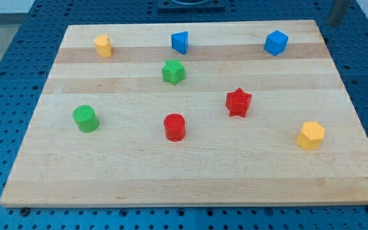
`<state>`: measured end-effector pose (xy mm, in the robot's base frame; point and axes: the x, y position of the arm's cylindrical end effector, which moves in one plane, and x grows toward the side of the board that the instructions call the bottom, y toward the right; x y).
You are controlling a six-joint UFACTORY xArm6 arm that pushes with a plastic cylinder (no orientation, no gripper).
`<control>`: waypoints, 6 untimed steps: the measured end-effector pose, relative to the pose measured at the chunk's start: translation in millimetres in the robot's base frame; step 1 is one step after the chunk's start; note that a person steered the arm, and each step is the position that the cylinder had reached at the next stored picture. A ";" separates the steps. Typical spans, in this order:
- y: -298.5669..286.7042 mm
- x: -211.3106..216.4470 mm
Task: Place the blue cube diagonally bottom left to the green circle
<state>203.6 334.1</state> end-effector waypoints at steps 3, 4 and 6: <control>-41.5 15.0; -103.6 42.9; -223.3 67.2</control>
<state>270.8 110.7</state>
